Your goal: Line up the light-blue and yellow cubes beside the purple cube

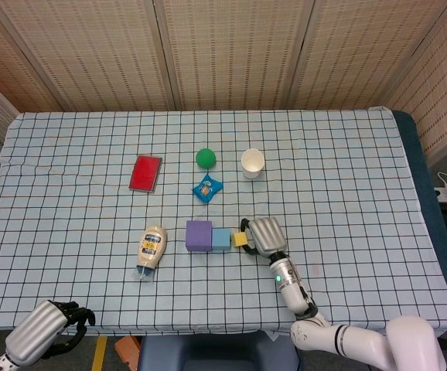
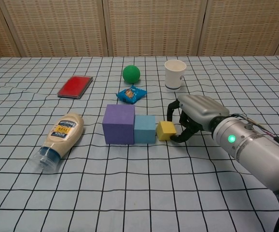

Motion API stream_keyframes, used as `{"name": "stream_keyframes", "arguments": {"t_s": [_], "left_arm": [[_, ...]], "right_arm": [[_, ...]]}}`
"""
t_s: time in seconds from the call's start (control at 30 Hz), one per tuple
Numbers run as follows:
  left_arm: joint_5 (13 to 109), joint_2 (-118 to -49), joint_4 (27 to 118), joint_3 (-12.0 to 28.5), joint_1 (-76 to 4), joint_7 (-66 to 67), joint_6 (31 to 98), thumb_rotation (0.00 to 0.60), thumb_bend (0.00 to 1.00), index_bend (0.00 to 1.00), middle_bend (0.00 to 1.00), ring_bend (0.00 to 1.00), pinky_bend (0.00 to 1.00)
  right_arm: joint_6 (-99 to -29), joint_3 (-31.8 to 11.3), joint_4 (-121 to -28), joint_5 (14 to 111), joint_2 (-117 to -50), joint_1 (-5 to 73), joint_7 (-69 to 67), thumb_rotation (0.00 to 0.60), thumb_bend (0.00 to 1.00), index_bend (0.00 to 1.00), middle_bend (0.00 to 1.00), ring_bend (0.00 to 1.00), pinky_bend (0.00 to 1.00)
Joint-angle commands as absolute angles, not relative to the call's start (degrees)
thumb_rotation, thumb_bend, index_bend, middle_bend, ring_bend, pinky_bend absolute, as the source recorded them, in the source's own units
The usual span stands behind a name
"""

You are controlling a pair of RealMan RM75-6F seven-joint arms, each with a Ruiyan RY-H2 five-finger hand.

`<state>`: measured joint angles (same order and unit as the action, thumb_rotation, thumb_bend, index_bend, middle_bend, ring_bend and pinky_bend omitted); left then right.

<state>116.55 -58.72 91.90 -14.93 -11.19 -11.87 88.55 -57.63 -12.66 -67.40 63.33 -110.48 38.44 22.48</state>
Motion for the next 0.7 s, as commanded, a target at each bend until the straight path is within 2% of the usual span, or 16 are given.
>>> {"name": "stream_keyframes", "arguments": {"t_s": [0.03,0.27,0.53,0.6,0.7], "left_arm": [[116.57,-58.72,91.92,-14.98,-11.23,-11.92,88.44,0.600,0.52,0.49,0.61,0.56,0.79],[116.62,-58.71,91.96,-14.94,-11.21,-11.95,88.59,0.600,0.52,0.49,0.61,0.56,0.79],[116.62,-58.60,92.05,-14.94,-11.18,-11.97,88.68,0.600,0.52,0.49,0.61,0.56,0.79],[116.66,-58.64,92.03,-14.95,-11.19,-11.94,88.64,0.600,0.52,0.49,0.61,0.56,0.79],[116.66,-58.68,92.03,-14.96,-11.21,-11.85,88.52,0.600,0.52,0.49,0.61,0.56,0.79]], "right_arm": [[-57.47,-12.62,-67.46,63.40,-110.21,38.39,22.23,0.600,0.14,0.41,0.96,0.86,0.90],[-57.91,-12.57,-69.66,63.79,-108.44,38.05,22.42,0.600,0.14,0.36,0.96,0.86,0.90],[-58.23,-12.39,-74.87,61.82,-105.04,37.61,26.57,0.600,0.14,0.37,0.96,0.86,0.90],[-58.34,-12.13,-77.08,58.90,-103.89,37.54,31.34,0.600,0.21,0.42,0.96,0.86,0.90],[-59.27,-12.06,-81.69,53.26,-102.43,37.92,39.35,0.600,0.36,0.44,0.96,0.86,0.90]]}}
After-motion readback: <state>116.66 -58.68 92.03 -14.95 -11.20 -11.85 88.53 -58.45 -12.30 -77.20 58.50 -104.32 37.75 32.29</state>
